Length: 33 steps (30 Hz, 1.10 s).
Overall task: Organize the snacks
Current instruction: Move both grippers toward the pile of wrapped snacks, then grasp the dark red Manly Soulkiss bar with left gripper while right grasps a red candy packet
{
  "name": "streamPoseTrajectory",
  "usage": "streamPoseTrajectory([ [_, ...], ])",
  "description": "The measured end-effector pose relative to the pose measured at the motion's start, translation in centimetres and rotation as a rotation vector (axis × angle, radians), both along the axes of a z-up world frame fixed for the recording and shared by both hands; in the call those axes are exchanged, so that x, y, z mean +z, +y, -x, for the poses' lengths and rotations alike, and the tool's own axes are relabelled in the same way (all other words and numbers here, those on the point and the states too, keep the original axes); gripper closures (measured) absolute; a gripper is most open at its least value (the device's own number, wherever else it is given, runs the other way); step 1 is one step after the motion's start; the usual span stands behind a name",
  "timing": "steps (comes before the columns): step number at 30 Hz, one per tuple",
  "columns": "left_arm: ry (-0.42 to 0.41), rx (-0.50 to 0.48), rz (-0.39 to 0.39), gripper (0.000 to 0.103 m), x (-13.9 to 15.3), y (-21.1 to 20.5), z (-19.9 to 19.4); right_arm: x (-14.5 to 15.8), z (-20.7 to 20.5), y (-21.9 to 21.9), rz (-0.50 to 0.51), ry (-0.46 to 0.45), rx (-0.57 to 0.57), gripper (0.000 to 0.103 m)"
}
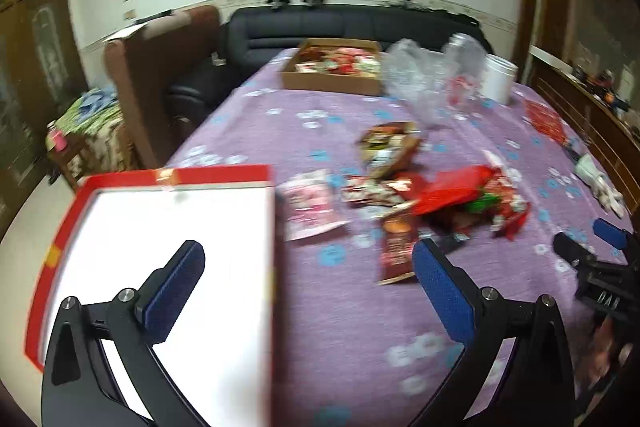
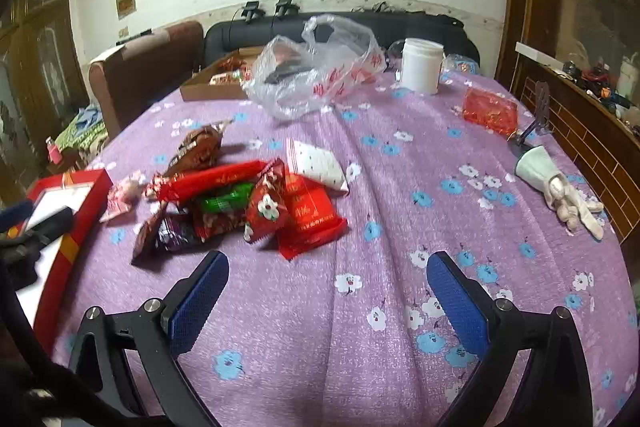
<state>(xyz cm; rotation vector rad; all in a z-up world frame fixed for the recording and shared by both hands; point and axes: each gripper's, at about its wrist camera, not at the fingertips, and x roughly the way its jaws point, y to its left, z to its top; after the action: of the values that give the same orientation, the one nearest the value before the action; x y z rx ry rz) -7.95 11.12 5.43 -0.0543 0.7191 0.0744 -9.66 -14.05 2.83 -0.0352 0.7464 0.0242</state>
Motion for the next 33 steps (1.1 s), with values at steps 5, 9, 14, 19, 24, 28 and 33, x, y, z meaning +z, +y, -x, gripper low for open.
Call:
streamPoseTrajectory([
  [5,0.043,0.069,-0.008,0.000,-0.9,3.8,0.6,-0.8,-2.0,-0.3,-0.047,0.038,0.020,0.004],
  [9,0.074,0.063,-0.013,0.000,-0.8,4.2,0.3,-0.5,-4.3,0.9,-0.072,0.031,0.063,0.006],
  [14,0.080,-0.003,-0.008,0.000,0.0,2.7,0.1,-1.2,-7.4,2.7,-0.055,0.040,0.129,0.027],
  [19,0.145,-0.105,-0.034,0.000,-0.6,-1.6,-1.7,-3.3,-9.7,2.0,-0.206,0.088,0.199,0.066],
  [24,0.218,-0.138,-0.122,0.000,-2.6,-5.6,-3.9,-4.4,-10.4,-0.9,-0.426,0.135,0.287,0.076],
  [28,0.260,-0.151,-0.114,0.000,-3.9,-6.8,-5.1,-3.6,-10.3,-2.7,-0.549,0.136,0.318,0.077],
  [33,0.250,-0.148,-0.092,0.002,-5.0,-7.0,-6.2,-1.7,-9.6,-4.3,-0.675,0.067,0.358,0.077],
])
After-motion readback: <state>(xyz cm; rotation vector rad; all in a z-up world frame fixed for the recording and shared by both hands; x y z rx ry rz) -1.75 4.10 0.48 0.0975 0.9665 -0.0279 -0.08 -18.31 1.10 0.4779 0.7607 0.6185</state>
